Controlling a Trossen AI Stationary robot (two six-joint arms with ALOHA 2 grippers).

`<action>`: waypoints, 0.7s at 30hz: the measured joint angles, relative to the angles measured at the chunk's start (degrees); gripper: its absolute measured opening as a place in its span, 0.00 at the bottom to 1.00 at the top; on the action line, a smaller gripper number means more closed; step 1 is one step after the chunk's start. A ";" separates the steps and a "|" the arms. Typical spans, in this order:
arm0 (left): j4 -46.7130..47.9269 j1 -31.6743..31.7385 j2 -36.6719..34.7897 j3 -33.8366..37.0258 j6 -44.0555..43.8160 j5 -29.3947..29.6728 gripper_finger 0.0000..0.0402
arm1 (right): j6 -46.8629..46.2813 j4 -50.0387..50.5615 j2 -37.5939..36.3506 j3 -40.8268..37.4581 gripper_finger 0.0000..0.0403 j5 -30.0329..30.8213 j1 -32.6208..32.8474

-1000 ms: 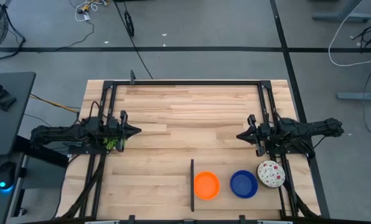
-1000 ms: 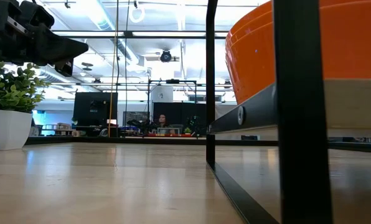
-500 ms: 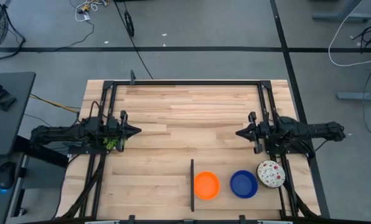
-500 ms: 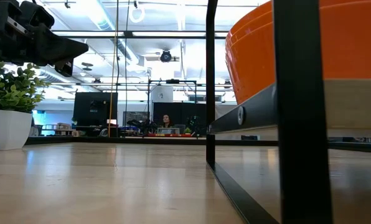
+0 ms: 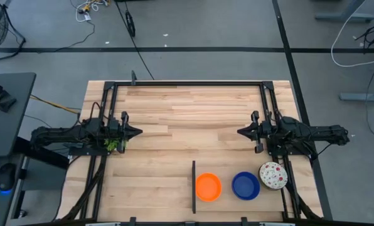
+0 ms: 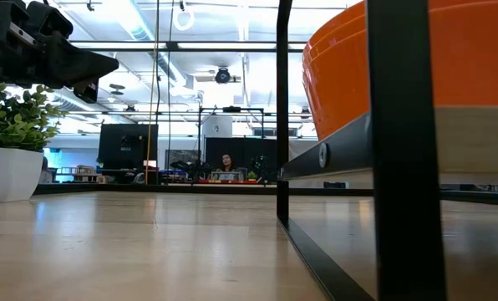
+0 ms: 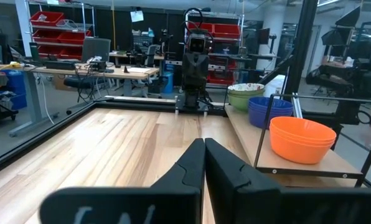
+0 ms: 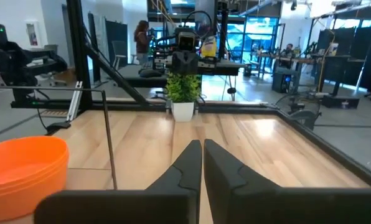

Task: Pick & Place Mini bowls
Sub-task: Return to Home Position

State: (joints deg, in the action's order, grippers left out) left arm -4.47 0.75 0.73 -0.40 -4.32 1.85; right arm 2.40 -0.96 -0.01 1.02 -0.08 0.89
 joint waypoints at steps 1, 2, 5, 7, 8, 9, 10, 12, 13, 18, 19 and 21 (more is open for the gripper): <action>0.00 0.00 0.00 0.00 0.02 0.01 0.04 | 0.02 -0.37 0.02 -0.02 0.05 0.00 0.02; 0.00 0.00 0.00 0.00 0.02 0.01 0.04 | -0.17 -0.54 0.26 -0.02 0.05 0.00 0.02; 0.00 0.00 0.00 0.00 0.02 -0.01 0.04 | -0.38 -0.06 0.91 -0.05 0.05 0.00 0.04; 0.00 0.00 0.00 0.00 0.02 -0.01 0.04 | -0.38 -0.29 0.83 -0.07 0.05 0.00 0.02; 0.00 0.00 0.00 0.00 0.02 -0.01 0.04 | -0.38 -0.41 0.81 -0.07 0.05 0.00 0.02; 0.00 0.00 0.00 0.00 0.01 0.00 0.04 | -0.39 -0.37 0.83 -0.07 0.05 0.00 0.03; 0.00 0.00 0.00 0.00 0.01 0.00 0.04 | -0.39 -0.32 0.85 -0.07 0.05 0.00 0.02; 0.00 0.00 0.00 0.00 0.01 -0.01 0.04 | -0.38 -0.32 0.85 -0.07 0.05 0.00 0.02; 0.00 -0.02 0.00 0.00 0.02 -0.01 0.04 | -0.38 -0.34 0.85 -0.07 0.05 0.00 0.02; 0.00 0.00 0.00 0.00 0.02 -0.01 0.04 | -0.38 -0.32 0.85 -0.07 0.05 0.00 0.02; 0.00 0.00 0.00 0.00 0.02 -0.01 0.04 | -0.38 -0.32 0.85 -0.07 0.05 0.00 0.03; 0.00 0.00 0.00 0.00 0.01 -0.01 0.04 | -0.38 -0.32 0.87 -0.07 0.05 0.01 0.04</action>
State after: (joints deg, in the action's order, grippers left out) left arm -4.47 0.75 0.73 -0.40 -4.31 1.85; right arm 2.02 -1.28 0.86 0.95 -0.07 0.93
